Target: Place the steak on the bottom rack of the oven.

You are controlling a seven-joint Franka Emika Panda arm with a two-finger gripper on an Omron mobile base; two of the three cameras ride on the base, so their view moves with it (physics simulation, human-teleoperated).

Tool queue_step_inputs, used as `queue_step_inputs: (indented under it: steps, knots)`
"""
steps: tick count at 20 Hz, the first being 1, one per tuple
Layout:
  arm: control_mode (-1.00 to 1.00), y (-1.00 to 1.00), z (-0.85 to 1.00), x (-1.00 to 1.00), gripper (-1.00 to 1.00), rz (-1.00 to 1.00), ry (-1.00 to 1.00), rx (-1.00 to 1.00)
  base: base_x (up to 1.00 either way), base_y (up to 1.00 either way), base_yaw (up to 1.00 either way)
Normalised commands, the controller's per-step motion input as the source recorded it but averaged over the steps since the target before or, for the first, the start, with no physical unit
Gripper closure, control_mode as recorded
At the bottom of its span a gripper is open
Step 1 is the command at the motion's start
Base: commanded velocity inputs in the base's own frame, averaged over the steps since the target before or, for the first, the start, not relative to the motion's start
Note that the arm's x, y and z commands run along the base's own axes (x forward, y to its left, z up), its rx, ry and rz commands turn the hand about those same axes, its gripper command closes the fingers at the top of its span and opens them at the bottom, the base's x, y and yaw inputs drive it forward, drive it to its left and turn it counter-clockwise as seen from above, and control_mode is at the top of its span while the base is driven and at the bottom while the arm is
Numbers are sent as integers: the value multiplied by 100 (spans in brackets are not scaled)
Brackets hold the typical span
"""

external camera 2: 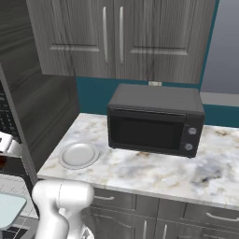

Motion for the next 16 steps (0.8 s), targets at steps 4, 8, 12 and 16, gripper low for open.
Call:
queue_step_inputs:
  steps: [4,8,12,16]
  knots:
    - [-100,100,-41,-83,100,6,-20,0,0,0,0]
    - [-100,100,-76,-46,100,7,-12,0,0,0,0]
    - [-100,100,-97,-9,100,4,-5,2,0,0,0]
    - [-100,59,-95,23,100,0,-1,-5,0,0,0]
